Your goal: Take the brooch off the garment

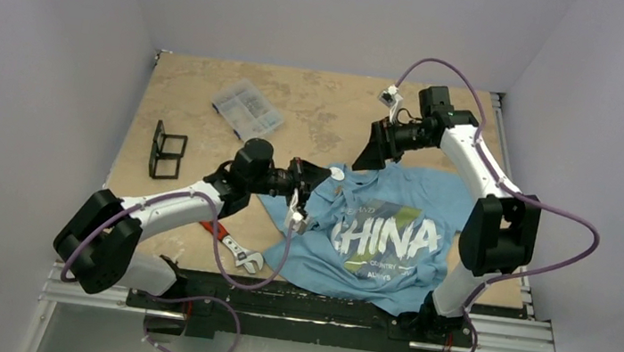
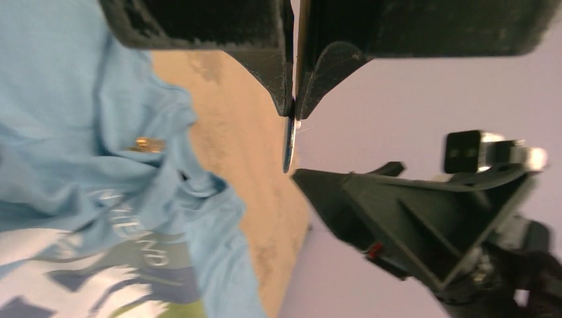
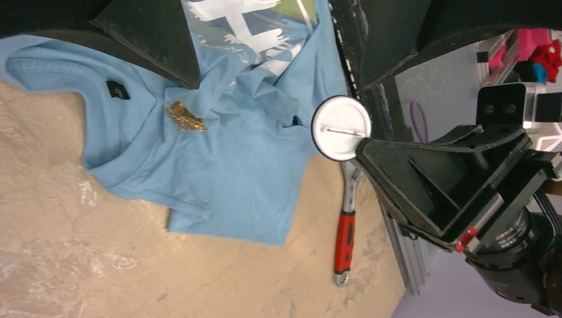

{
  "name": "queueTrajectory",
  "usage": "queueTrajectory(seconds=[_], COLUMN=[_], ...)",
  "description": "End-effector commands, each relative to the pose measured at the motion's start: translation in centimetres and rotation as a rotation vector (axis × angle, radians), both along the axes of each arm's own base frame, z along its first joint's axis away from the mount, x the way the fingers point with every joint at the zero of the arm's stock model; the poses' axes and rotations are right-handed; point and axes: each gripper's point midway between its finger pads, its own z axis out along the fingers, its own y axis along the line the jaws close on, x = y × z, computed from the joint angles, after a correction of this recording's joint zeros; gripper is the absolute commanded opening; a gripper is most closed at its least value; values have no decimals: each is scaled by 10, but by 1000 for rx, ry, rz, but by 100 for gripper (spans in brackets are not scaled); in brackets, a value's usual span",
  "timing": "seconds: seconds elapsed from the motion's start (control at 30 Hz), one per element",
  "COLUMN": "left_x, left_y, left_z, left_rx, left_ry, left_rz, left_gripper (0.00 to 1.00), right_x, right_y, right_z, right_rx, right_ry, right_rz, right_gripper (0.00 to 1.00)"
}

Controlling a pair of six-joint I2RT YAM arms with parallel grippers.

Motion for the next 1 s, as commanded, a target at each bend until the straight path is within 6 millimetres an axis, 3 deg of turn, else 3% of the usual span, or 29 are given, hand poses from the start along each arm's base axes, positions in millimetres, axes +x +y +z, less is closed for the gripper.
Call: queueTrajectory(seconds=[0.0,0.1,0.2,0.37,0.53,0.97], left_x=[14,18,18,14,14,8], left_y=[-7,-6,-5,-5,-6,-15], left_z=[97,114,123,126,125,128], left_rx=[-239,-293,-310,-315,-319,-337], left_ry=[-341,-412,-442,-489,-540,-582], left_rz=[29,53,57,40,43,6], left_gripper=[0,0,0,0,0,0], right_x=[-26,-32,-36,-46,-53,-40], right_y=[8,9,14,21,24,31], right_z=[31,36,55,92,109,114], right_rx=[85,107,163,277,342,406], right_ry=[54,57,55,69,147,236], right_rz=[44,69,89,98,97,94], right_gripper=[94,91,84,76,75,55])
